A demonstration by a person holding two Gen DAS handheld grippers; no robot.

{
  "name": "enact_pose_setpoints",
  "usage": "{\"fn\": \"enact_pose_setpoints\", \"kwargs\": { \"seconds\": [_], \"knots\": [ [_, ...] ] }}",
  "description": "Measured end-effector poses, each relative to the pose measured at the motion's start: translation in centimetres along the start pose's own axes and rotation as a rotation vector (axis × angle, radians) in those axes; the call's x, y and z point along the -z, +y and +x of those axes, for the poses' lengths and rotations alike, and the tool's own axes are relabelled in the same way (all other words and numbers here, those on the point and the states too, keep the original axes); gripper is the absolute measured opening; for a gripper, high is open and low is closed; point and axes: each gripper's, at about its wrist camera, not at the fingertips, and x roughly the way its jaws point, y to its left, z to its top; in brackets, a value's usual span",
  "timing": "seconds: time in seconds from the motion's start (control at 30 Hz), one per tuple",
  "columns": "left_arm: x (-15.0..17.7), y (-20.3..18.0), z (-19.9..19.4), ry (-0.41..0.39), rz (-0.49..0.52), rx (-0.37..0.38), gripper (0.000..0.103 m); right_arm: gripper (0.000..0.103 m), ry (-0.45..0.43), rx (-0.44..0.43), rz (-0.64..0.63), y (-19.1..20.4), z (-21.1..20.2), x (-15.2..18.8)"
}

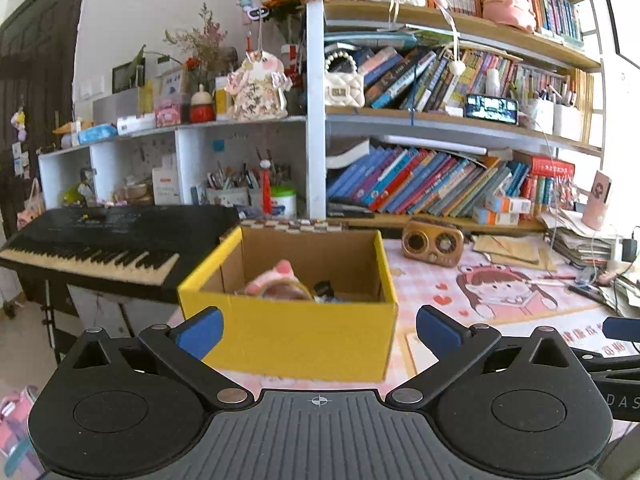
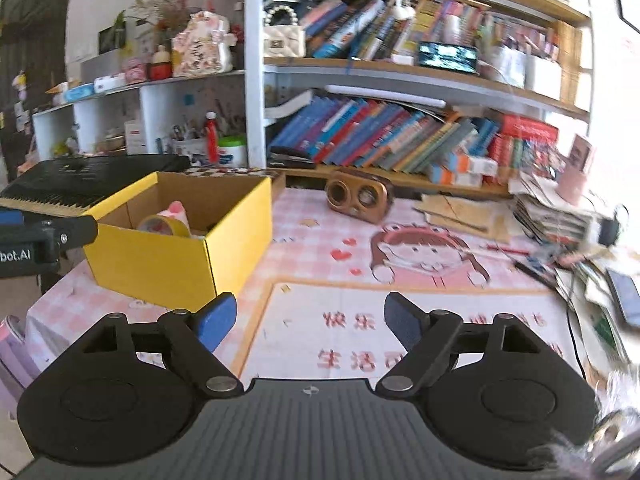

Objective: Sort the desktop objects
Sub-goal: 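Withdraw both tools up out of the yellow box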

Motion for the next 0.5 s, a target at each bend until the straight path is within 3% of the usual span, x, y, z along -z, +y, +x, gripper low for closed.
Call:
{"fn": "enact_pose_setpoints", "kwargs": {
  "seconds": [0.23,0.5],
  "knots": [
    [2.2,-1.8,-1.0,0.033,0.041,0.004,0.103,0.085,0.018,0.069,0.044,-1.0,-1.1,2.4],
    [4.0,-2.8,-1.4,0.095,0.044,-0.002,0.103,0.089,0.056,0.085,0.062,-1.9,-1.9,4.0]
  ]
}}
